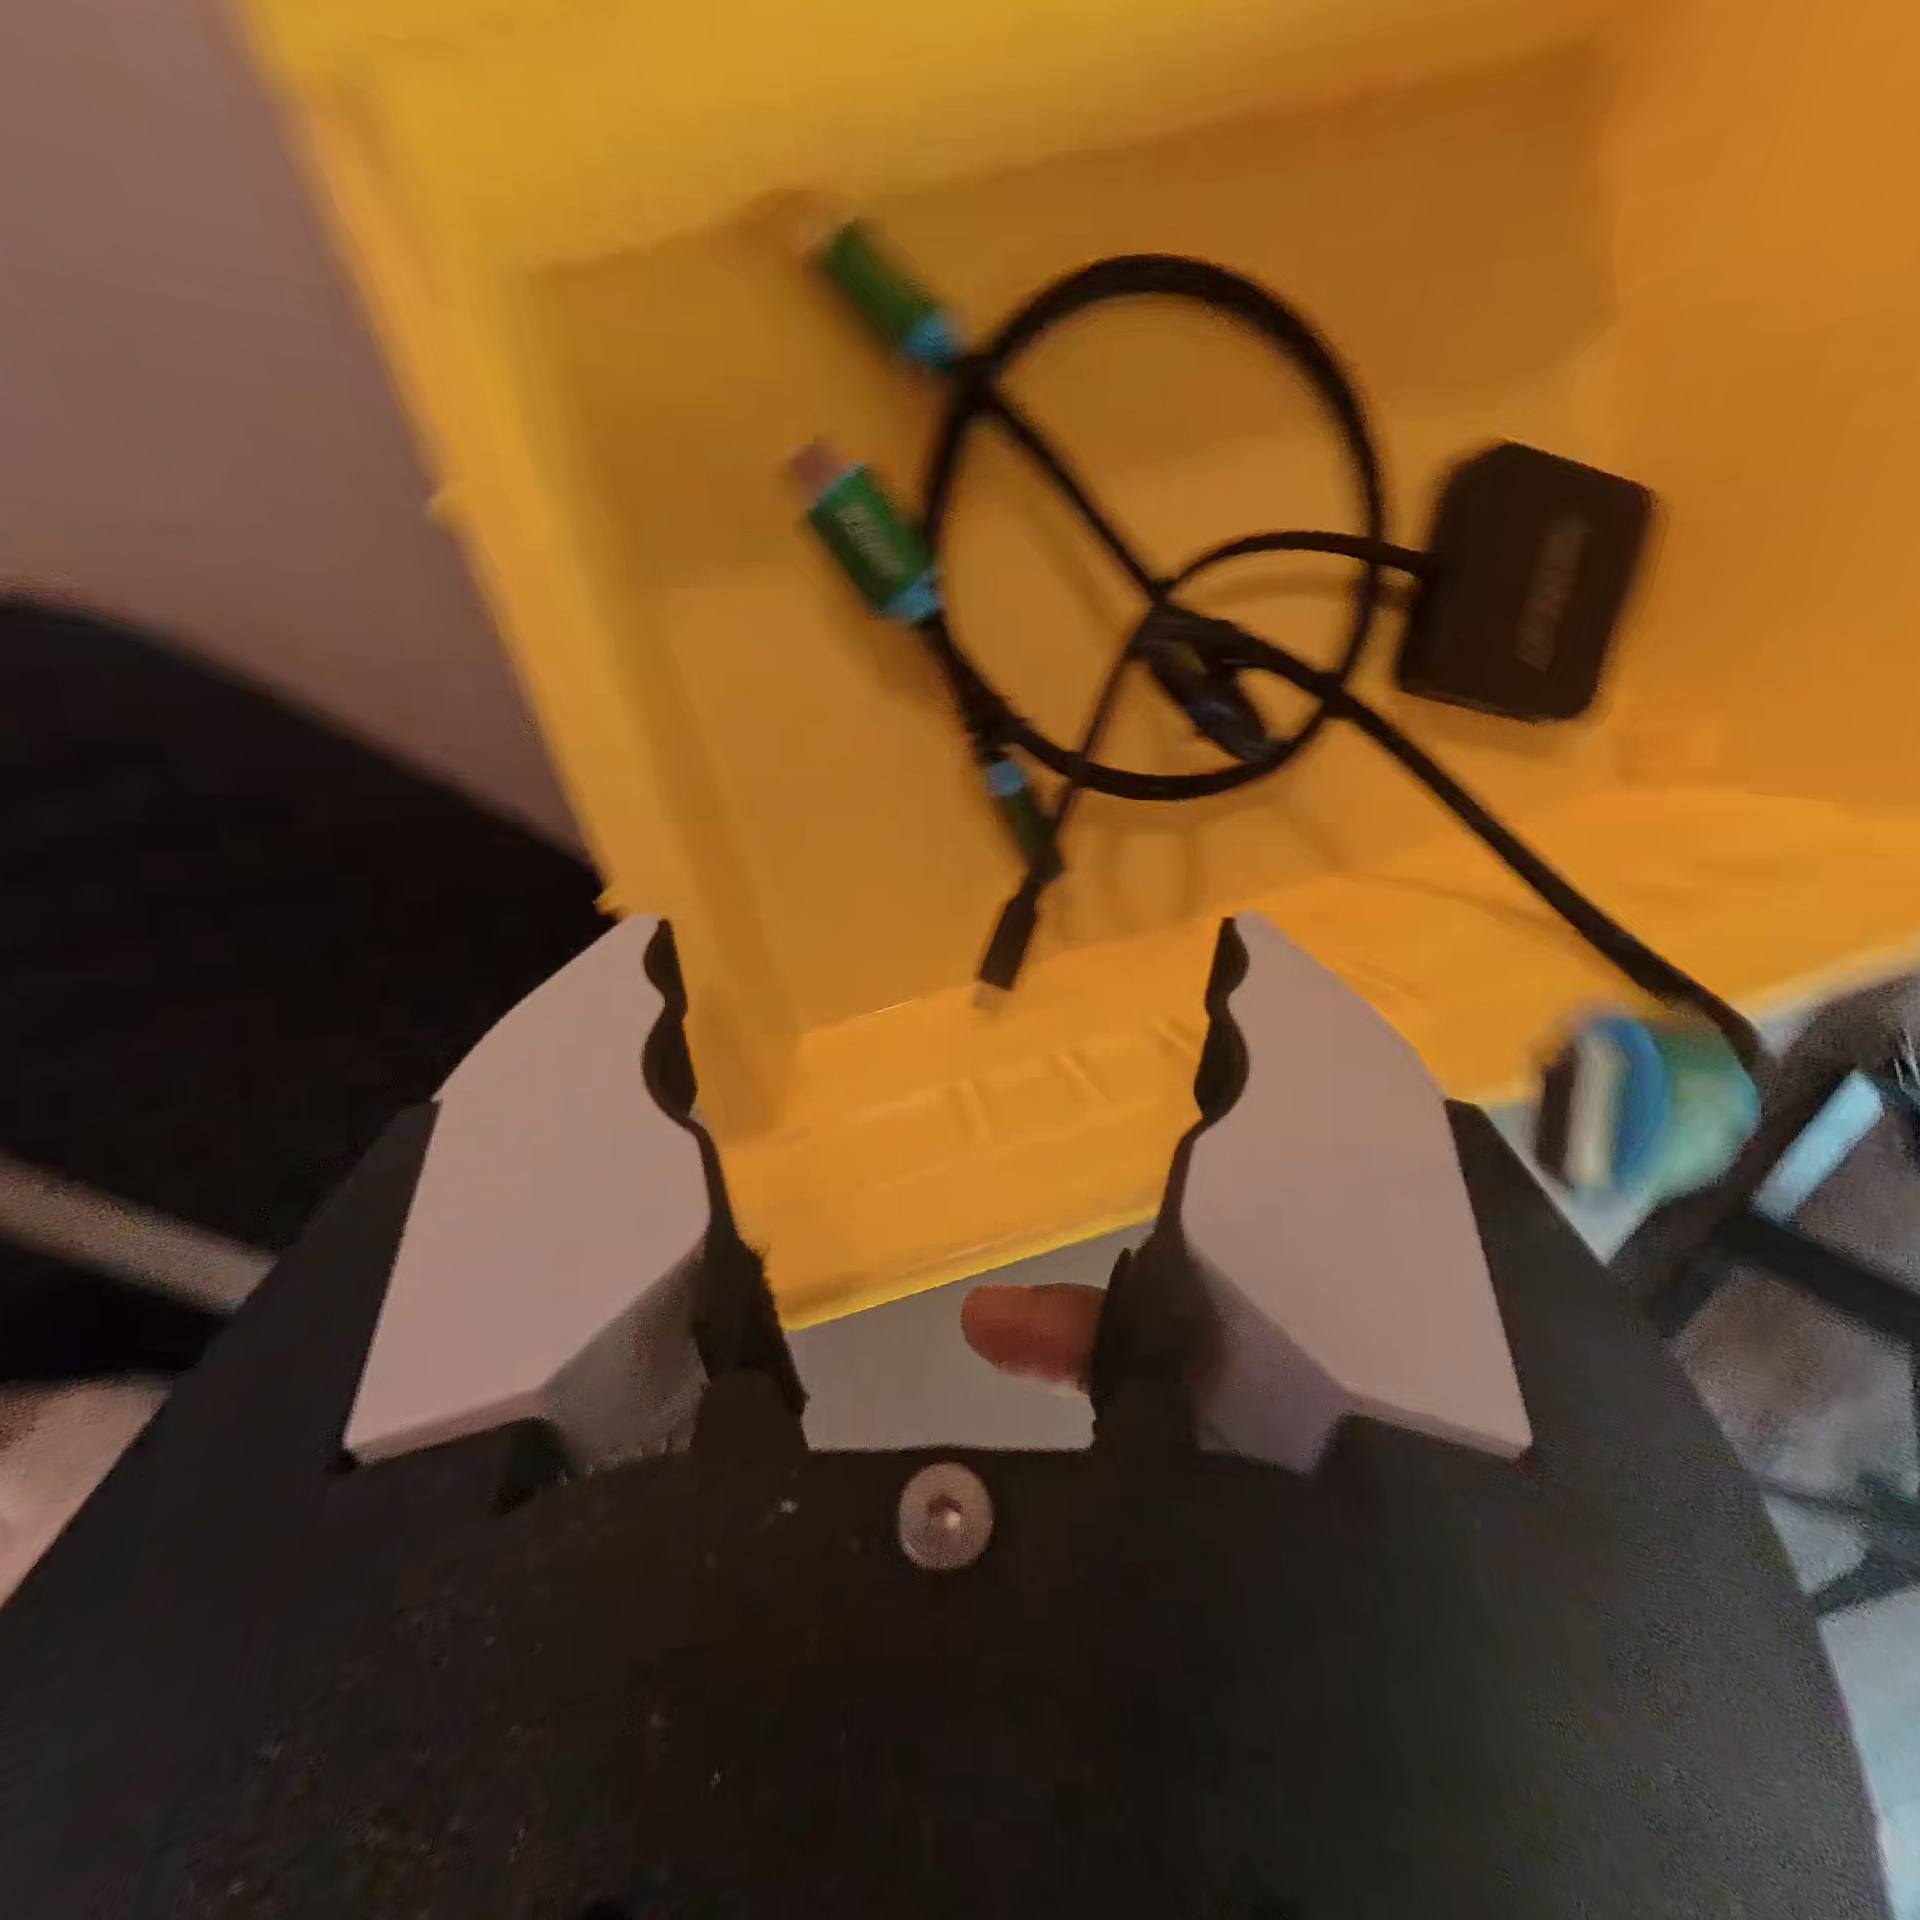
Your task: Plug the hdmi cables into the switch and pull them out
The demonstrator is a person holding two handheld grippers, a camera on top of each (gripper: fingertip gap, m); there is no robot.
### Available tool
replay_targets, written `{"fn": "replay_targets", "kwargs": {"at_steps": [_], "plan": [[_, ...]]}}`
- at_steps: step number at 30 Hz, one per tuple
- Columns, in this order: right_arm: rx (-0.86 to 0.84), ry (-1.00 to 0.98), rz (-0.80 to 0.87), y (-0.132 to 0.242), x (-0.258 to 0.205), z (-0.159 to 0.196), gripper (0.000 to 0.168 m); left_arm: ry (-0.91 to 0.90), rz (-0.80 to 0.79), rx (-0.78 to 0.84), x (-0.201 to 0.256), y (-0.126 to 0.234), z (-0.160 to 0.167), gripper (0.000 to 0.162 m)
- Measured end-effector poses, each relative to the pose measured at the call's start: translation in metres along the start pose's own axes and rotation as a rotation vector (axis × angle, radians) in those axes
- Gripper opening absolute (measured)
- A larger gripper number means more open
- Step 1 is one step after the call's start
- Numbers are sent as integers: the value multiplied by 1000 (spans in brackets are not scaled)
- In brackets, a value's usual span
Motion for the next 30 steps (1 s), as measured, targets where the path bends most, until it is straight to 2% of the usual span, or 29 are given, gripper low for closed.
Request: {"fn": "replay_targets", "kwargs": {"at_steps": [1,4,6,8,13,14,16,18,20,23,25,27,30], "plan": [[-4,53,-63,-1,-3,-1,94,0,0,1,0,0,0,16],[26,121,-229,-9,1,-8,69,0,1,3,1,0,0,15],[9,118,-250,-9,3,-13,63,-2,2,3,1,0,1,15],[51,144,-164,1,5,-17,62,-3,3,2,1,0,1,16],[283,191,113,29,0,-24,60,7,6,0,-1,-2,1,15],[295,200,192,31,2,-23,56,8,6,1,-1,-2,1,15],[276,184,316,31,13,-21,33,8,6,5,-1,-1,1,15],[239,113,321,24,23,-24,19,7,4,9,-1,-1,1,15],[248,80,307,18,18,-35,17,8,6,11,-1,-1,2,16],[559,219,136,23,-32,-66,21,21,8,12,-2,-2,2,17],[851,337,-109,34,-82,-88,21,30,14,12,-4,-2,2,17],[1069,429,-396,41,-132,-107,22,32,25,13,-5,-2,2,17],[1156,458,-640,32,-188,-138,25,34,49,12,-4,0,2,18]]}}
Point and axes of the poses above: each gripper's, where its closed fingertips meet, y back along the fingers, z out of its underside, x = y × z across the jaws, the point moved 10 cm from there along y, back along the fingers, and after that the axes turned 7 degrees about x, right-handed, at the moved point
